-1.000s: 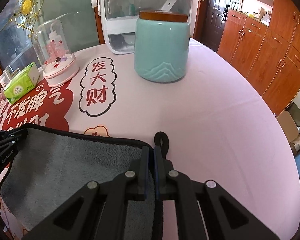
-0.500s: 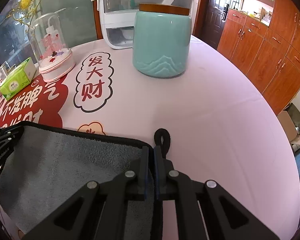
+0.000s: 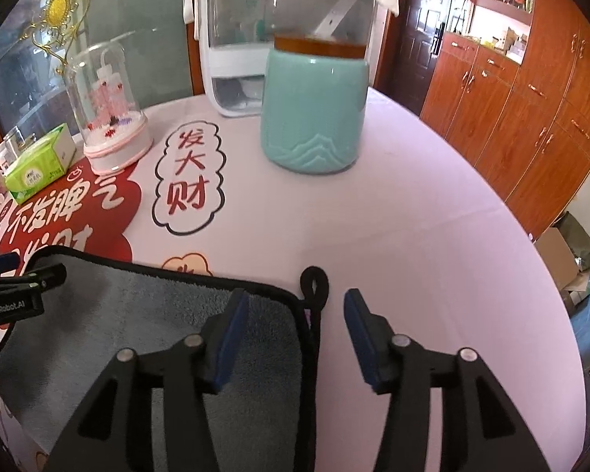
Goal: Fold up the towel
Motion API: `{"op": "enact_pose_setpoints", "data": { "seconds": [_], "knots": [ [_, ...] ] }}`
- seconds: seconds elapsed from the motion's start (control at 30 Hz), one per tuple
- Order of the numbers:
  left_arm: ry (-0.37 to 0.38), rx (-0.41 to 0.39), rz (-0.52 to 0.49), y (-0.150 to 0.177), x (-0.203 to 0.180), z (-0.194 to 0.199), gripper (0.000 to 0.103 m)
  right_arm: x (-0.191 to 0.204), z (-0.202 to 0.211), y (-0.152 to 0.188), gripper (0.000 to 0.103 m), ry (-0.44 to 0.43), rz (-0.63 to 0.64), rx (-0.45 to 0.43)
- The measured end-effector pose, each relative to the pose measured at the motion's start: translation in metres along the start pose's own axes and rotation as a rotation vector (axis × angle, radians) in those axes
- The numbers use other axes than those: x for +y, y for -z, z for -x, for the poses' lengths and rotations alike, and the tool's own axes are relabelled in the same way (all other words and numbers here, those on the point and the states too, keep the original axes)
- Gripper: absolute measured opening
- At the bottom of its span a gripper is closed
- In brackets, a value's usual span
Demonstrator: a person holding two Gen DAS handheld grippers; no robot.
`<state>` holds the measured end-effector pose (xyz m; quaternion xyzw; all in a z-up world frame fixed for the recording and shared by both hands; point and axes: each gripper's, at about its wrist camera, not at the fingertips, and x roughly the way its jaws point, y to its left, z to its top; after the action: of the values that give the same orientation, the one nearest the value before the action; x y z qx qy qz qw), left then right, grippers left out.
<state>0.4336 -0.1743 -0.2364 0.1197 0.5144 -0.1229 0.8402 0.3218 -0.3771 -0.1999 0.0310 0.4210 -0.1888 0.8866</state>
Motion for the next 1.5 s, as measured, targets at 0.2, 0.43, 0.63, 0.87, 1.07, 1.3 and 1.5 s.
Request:
{"op": "enact_pose_setpoints", "data": {
  "seconds": [0.2, 0.43, 0.63, 0.87, 1.07, 1.3, 1.5],
  "knots": [
    [-0.004, -0.044, -0.035, 0.004, -0.008, 0.013, 0.103, 0.003, 0.006, -0.002, 0.056, -0.018, -0.004, 0.000],
    [-0.003, -0.046, -0.021, 0.005, -0.011, 0.026, 0.103, 0.013, 0.011, 0.001, 0.062, -0.026, 0.019, 0.011],
    [-0.005, -0.057, 0.021, 0.012, -0.002, 0.045, 0.103, 0.020, 0.026, 0.006, 0.072, -0.050, 0.033, -0.002],
    [0.004, -0.088, 0.071, 0.034, 0.015, 0.089, 0.103, 0.029, 0.058, 0.017, 0.090, -0.107, 0.052, -0.015],
    [-0.017, -0.112, 0.116, 0.058, 0.030, 0.126, 0.103, 0.034, 0.086, 0.027, 0.103, -0.103, 0.089, -0.033],
    [-0.030, -0.143, 0.137, 0.095, 0.037, 0.172, 0.103, 0.033, 0.125, 0.038, 0.103, -0.130, 0.105, -0.047],
    [-0.024, -0.161, 0.185, 0.129, 0.046, 0.213, 0.103, 0.034, 0.167, 0.049, 0.103, -0.135, 0.116, -0.061]
  ]
}}
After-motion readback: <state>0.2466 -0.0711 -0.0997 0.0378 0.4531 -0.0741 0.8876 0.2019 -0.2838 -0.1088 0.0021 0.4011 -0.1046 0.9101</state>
